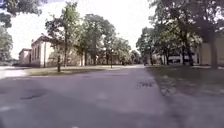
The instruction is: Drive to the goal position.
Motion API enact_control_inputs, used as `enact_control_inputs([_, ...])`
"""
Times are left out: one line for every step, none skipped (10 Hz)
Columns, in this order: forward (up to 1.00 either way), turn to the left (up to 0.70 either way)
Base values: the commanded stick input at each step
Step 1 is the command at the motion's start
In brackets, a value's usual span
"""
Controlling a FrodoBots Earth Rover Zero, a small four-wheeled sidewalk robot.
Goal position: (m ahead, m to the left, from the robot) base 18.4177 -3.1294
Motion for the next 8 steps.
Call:
enact_control_inputs([0.85,0.00])
enact_control_inputs([0.85,0.00])
enact_control_inputs([0.85,0.00])
enact_control_inputs([0.85,0.00])
enact_control_inputs([0.85,0.00])
enact_control_inputs([0.85,0.00])
enact_control_inputs([0.85,0.00])
enact_control_inputs([0.85,0.00])
